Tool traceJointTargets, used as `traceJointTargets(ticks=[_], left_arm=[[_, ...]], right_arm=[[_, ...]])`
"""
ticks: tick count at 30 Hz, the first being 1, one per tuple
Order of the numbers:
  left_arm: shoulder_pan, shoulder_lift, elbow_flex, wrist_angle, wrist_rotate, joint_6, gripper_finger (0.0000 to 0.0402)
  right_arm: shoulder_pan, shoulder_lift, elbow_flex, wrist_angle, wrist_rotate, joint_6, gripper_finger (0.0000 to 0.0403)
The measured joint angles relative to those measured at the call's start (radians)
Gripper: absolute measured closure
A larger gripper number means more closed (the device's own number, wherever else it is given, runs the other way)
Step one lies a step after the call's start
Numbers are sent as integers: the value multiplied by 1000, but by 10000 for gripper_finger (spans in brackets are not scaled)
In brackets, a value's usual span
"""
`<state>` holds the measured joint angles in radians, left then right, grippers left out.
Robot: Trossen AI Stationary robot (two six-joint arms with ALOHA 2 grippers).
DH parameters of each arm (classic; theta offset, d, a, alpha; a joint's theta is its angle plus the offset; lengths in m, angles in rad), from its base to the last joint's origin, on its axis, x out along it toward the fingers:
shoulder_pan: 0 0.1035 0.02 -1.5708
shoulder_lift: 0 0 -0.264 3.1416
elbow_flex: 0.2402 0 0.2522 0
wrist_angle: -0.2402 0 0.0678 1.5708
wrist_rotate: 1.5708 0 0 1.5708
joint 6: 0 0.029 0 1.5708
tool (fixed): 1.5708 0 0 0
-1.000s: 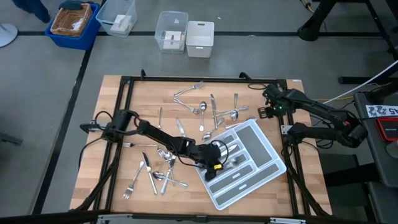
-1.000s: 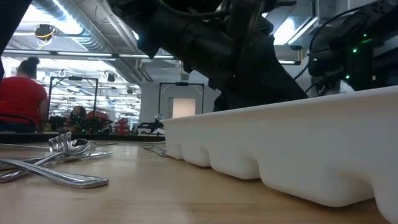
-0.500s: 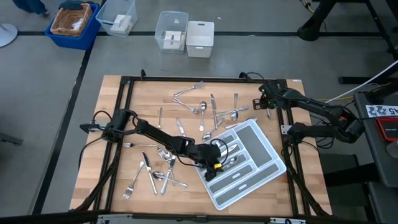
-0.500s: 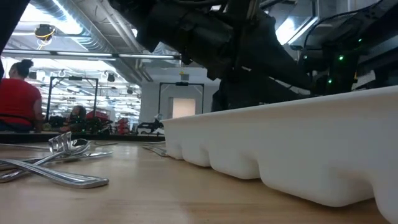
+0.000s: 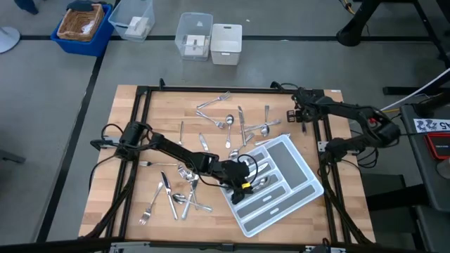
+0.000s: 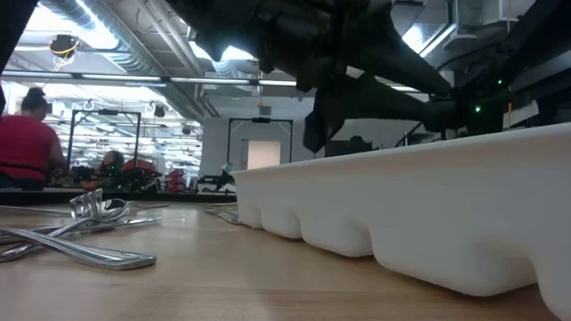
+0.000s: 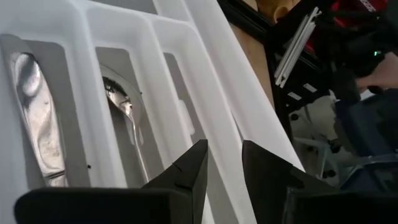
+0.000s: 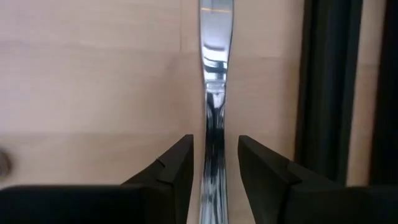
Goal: Sort silverware
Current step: Put the silver table knife into the silverware tray
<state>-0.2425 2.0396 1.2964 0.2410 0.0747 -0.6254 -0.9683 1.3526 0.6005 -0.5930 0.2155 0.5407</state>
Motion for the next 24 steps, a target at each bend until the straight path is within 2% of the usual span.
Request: traceJointTargets(ticks=[3, 15, 24], left_arm=[[0, 0, 0, 0, 0, 0, 314], [1, -1, 0, 1, 0, 4, 314], [1, -1, 0, 1, 0, -4, 314]], right_arm=[[-42, 14, 0, 31, -52, -24, 274], [-53, 32, 0, 31, -50, -25, 278], [-52, 140, 16, 32, -94, -26, 359]])
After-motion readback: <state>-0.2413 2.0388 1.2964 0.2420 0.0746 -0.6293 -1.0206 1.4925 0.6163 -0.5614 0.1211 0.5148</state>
